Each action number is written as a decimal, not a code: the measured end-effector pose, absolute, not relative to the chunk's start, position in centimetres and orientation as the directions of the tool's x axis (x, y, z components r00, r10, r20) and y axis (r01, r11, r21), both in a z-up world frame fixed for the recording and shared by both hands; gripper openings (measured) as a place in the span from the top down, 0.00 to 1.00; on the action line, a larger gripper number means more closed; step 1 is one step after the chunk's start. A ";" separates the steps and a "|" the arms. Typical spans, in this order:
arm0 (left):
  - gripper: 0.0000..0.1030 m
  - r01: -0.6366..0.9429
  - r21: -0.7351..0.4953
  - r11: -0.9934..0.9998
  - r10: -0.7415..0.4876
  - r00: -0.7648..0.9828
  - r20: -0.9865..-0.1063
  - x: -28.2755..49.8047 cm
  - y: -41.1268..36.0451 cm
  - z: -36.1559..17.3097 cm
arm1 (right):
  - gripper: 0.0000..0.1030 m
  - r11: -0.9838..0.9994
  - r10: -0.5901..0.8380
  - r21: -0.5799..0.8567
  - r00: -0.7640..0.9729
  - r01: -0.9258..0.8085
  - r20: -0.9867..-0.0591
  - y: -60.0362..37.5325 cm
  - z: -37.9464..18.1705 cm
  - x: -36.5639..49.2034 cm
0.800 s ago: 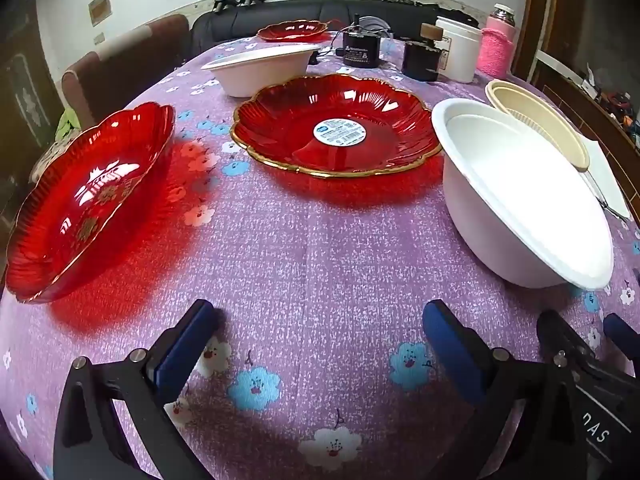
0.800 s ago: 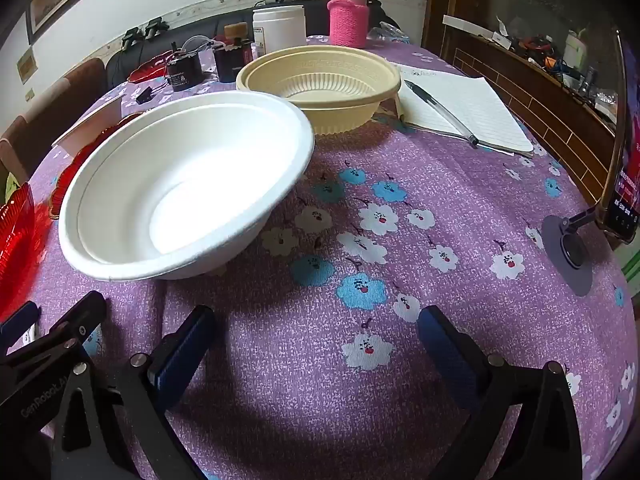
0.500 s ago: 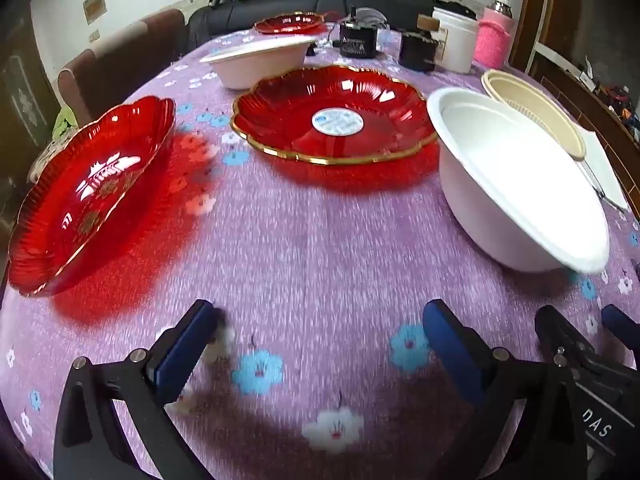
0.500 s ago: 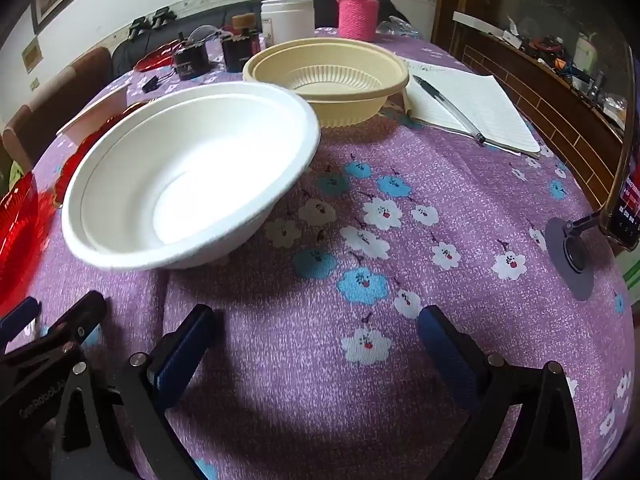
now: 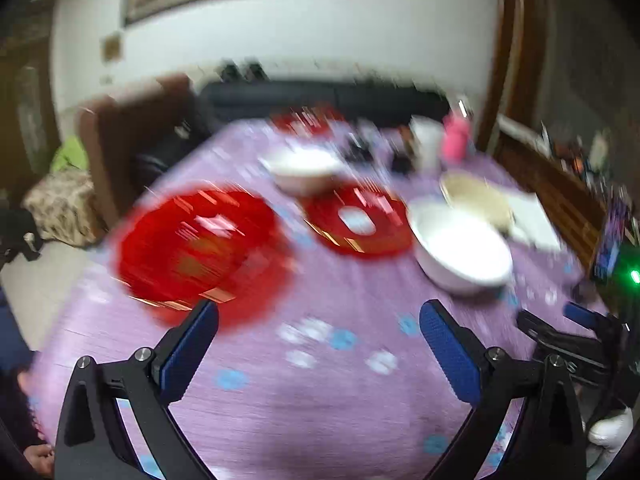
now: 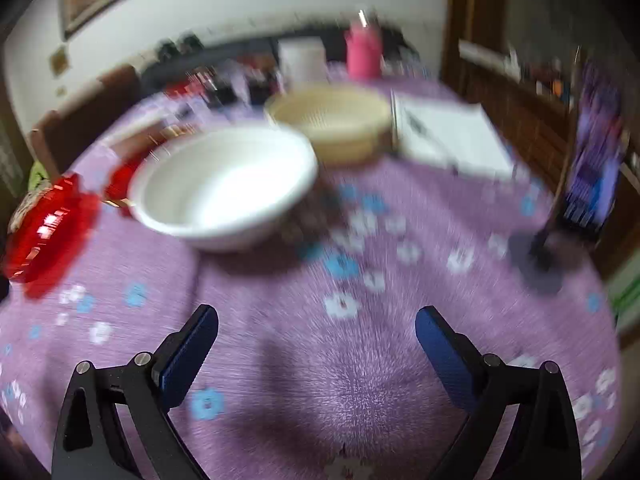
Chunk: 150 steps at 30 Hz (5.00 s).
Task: Organize plates and bowls
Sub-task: 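Move both tools toward the large red scalloped plate with gold text, then grasp the large red plate rim with both tools and set it down, then move both tools to the rim of the large white bowl, then grasp the white bowl with both tools and lower it onto the red plate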
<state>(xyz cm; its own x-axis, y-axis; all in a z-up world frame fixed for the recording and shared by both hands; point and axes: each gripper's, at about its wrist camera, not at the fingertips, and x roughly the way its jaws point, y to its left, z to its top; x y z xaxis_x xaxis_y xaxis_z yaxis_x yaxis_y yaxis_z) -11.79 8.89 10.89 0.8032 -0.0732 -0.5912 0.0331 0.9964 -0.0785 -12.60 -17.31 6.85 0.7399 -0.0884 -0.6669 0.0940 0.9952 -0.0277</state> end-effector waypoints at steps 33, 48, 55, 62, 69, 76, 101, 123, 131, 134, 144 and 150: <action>0.75 -0.247 -0.218 0.944 -0.058 0.526 -0.848 7.1 28.7 1.5 | 0.85 0.897 0.441 0.408 0.374 -0.167 -0.816 6.1 1.3 8.0; 0.79 -0.315 -0.187 0.930 0.048 0.611 -0.790 -0.8 30.2 6.9 | 0.85 0.869 0.484 0.374 0.399 -0.324 -0.779 8.1 3.9 2.5; 0.75 -0.326 -0.148 0.934 0.050 0.529 -0.847 -0.6 29.1 2.4 | 0.85 0.896 0.433 0.339 0.394 -0.286 -0.811 7.9 2.0 1.8; 0.48 -0.349 -0.114 0.930 0.118 0.578 -0.807 -2.2 28.2 4.5 | 0.80 0.916 0.390 0.271 0.492 -0.296 -0.778 6.4 4.0 0.0; 0.31 -0.381 -0.058 0.923 0.233 0.672 -0.703 -8.1 25.8 8.8 | 0.60 0.929 0.367 0.242 0.602 -0.281 -0.709 2.5 6.4 -3.6; 0.09 -0.387 0.069 0.919 0.362 0.766 -0.530 -13.0 18.5 12.7 | 0.60 0.930 0.364 0.304 0.653 -0.209 -0.664 -2.1 6.1 -7.2; 0.09 -0.151 0.068 0.986 0.161 0.775 -0.611 -13.5 11.2 12.5 | 0.51 0.917 0.079 0.311 0.652 0.249 -0.754 -19.2 4.2 -1.3; 0.09 -0.118 0.035 0.992 0.114 0.763 -0.637 -10.9 11.2 12.1 | 0.54 0.929 0.047 0.290 0.709 0.227 -0.704 -21.5 9.0 -6.1; 0.09 0.001 -0.087 0.996 -0.060 0.732 -0.679 -8.1 9.2 12.4 | 0.53 0.913 0.023 0.284 0.659 0.293 -0.752 -24.3 6.6 -4.7; 0.09 0.082 -0.181 0.980 -0.189 0.668 -0.720 -5.7 6.5 11.5 | 0.53 0.898 0.058 0.314 0.622 0.309 -0.781 -25.1 4.4 -4.0; 0.12 0.128 -0.240 0.962 -0.272 0.465 -0.843 2.7 -3.1 4.8 | 0.64 0.895 0.097 0.339 0.616 0.289 -0.782 -25.7 2.5 -2.7; 0.87 0.182 -0.276 0.944 -0.325 0.368 -0.871 4.5 -6.0 2.6 | 0.85 0.889 0.159 0.385 0.623 0.246 -0.766 -25.4 2.2 -2.5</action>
<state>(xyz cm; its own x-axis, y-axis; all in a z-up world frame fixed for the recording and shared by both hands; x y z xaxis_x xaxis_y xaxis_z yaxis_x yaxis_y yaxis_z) 4.46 -5.99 2.62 0.3678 -0.3252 -0.8712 0.1816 0.9439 -0.2757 -2.51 -25.39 2.21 0.6232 0.1592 -0.7657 0.2463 0.8893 0.3853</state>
